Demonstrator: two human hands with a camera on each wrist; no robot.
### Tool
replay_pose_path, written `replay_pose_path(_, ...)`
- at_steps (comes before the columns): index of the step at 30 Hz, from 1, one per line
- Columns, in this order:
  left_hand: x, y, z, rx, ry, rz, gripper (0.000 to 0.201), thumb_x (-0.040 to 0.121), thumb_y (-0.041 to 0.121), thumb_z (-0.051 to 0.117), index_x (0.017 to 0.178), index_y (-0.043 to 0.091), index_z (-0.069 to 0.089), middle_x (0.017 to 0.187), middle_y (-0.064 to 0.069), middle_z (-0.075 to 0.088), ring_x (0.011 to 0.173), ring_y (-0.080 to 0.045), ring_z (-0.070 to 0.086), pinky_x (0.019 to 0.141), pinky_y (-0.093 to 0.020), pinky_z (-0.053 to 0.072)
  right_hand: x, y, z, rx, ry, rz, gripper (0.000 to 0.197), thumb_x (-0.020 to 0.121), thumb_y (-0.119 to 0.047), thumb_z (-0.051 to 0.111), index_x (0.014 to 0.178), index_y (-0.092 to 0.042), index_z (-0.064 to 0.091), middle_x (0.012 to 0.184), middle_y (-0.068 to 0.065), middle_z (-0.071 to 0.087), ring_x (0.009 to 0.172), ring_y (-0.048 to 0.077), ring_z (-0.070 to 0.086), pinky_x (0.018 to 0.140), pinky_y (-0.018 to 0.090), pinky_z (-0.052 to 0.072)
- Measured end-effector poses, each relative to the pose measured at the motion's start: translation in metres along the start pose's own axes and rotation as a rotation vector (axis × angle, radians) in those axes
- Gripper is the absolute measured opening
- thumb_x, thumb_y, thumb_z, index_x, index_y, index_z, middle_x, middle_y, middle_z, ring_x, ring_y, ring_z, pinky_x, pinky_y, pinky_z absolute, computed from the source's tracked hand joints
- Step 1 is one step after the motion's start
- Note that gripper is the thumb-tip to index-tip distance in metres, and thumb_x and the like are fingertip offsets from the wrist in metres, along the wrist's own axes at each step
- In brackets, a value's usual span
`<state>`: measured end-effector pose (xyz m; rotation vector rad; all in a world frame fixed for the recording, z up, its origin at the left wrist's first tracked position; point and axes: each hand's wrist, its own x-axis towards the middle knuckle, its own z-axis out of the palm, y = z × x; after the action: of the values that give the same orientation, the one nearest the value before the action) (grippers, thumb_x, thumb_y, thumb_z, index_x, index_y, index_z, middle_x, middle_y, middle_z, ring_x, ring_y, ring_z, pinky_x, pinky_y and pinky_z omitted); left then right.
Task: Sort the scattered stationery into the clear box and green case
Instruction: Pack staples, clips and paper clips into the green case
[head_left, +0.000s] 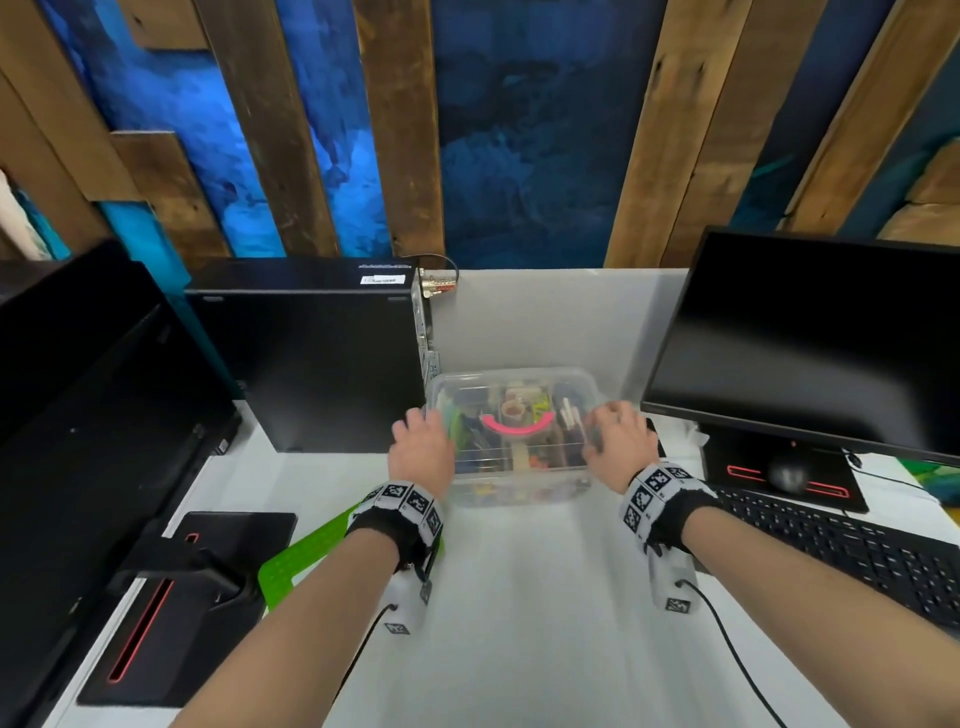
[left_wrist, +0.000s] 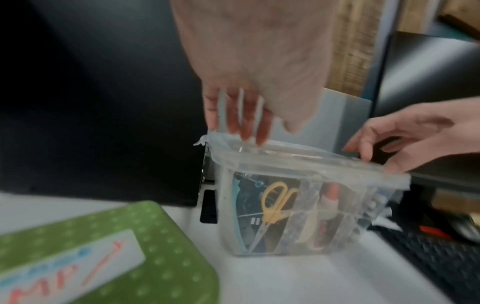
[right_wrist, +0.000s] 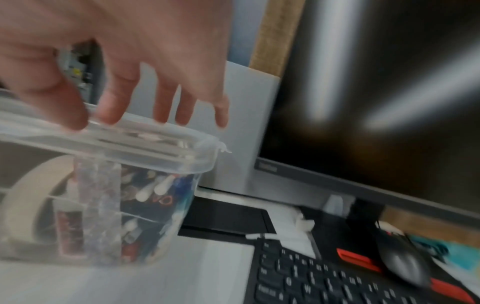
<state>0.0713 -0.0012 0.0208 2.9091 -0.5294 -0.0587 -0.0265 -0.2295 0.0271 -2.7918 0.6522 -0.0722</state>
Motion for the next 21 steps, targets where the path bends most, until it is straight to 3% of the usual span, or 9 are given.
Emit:
replay_pose_path(2,0.005,0.003,0.001,-0.168,-0.078,-0.189,0.042,0.097,0.031,0.050,0.127,0.006,0.036,0.127,-0.014,0.040,0.112,-0.033,0.051,0.086,-0.037,0.046,0.002,0.002,0.000,0.182,0.011,0.185,0.047,0.088,-0.025,0.060,0.132,-0.016,0.043,0.137,0.013,0.033,0.120,0.033,0.044,0.099,0.040,0.039)
replay_pose_path(4,0.011,0.007,0.004,-0.233,-0.141,-0.243,0.042,0.097,0.026,0.050,0.129,0.003,0.035,0.129,-0.017,0.041,0.112,-0.036,0.054,0.089,-0.038,0.044,0.005,0.004,0.004,0.342,-0.027,0.295,0.059,0.088,-0.025,0.064,0.138,-0.011,0.036,0.136,0.018,0.032,0.114,0.036,0.050,0.094,0.037,0.043)
replay_pose_path(12,0.016,0.008,0.017,-0.242,-0.139,-0.212,0.035,0.097,0.024,0.052,0.125,0.004,0.044,0.122,-0.018,0.049,0.107,-0.036,0.057,0.088,-0.039,0.045,0.011,0.029,0.011,0.454,-0.068,0.413,0.074,0.078,-0.029,0.076,0.139,-0.013,0.039,0.125,0.017,0.044,0.108,0.033,0.052,0.098,0.039,0.044)
replay_pose_path(21,0.029,0.016,0.023,-0.202,-0.203,-0.119,0.029,0.098,0.024,0.048,0.119,0.004,0.050,0.119,-0.018,0.052,0.109,-0.034,0.055,0.090,-0.039,0.045,0.004,0.041,0.009,0.457,-0.071,0.432,0.064,0.086,-0.027,0.068,0.142,-0.013,0.038,0.129,0.015,0.036,0.111,0.036,0.052,0.101,0.042,0.043)
